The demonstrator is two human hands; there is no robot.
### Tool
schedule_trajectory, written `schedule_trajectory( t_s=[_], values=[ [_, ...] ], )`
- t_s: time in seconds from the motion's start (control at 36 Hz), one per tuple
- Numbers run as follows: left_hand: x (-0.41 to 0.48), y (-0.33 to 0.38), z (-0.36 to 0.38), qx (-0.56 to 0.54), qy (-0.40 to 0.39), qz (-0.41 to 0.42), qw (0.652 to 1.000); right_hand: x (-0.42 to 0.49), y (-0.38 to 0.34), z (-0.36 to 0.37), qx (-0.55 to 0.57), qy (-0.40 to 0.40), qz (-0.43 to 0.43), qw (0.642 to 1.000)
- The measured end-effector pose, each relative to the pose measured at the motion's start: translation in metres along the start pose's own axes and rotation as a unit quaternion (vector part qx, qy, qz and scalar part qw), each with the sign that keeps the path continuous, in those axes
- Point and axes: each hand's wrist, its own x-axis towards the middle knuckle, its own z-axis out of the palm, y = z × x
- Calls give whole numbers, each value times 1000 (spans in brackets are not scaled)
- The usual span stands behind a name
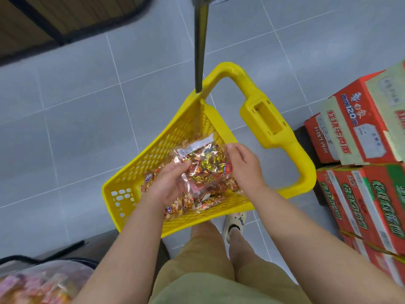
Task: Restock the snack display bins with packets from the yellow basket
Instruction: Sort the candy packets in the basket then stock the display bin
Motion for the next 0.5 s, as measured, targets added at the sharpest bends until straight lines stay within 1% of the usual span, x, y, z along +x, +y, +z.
schedule_trajectory(
  t_s=[0.03, 0.06, 0.14, 0.19, 0.25, 0.31, 0.36, 0.42, 0.5],
  values=[
    [2, -2, 3, 17, -4, -6, 1000, -1, -3, 2, 46, -31, 29, 998],
    [5, -4, 6, 29, -7, -11, 999, -1, -2, 2, 62, -54, 43, 996],
    [15, -5, 9, 54, -11, -27, 998, 0, 5, -3, 61, -71, 50, 994],
    [26, -6, 10, 76, 13, -47, 996, 1, 12, -8, 49, -45, 57, 996],
    [39, -7, 15, 125, 74, -56, 988, 3, 23, -15, 43, -7, 61, 997],
    [55, -9, 19, 200, 141, -52, 968, 5, 32, -20, 35, 28, 69, 997],
    [69, -12, 22, 254, 188, -47, 948, 7, 38, -23, 18, 55, 81, 995],
    [83, -13, 24, 292, 195, -52, 935, 10, 42, -25, 2, 73, 92, 993],
    [101, -13, 27, 349, 146, -67, 923, 14, 48, -23, 13, 78, 93, 993]
  ],
)
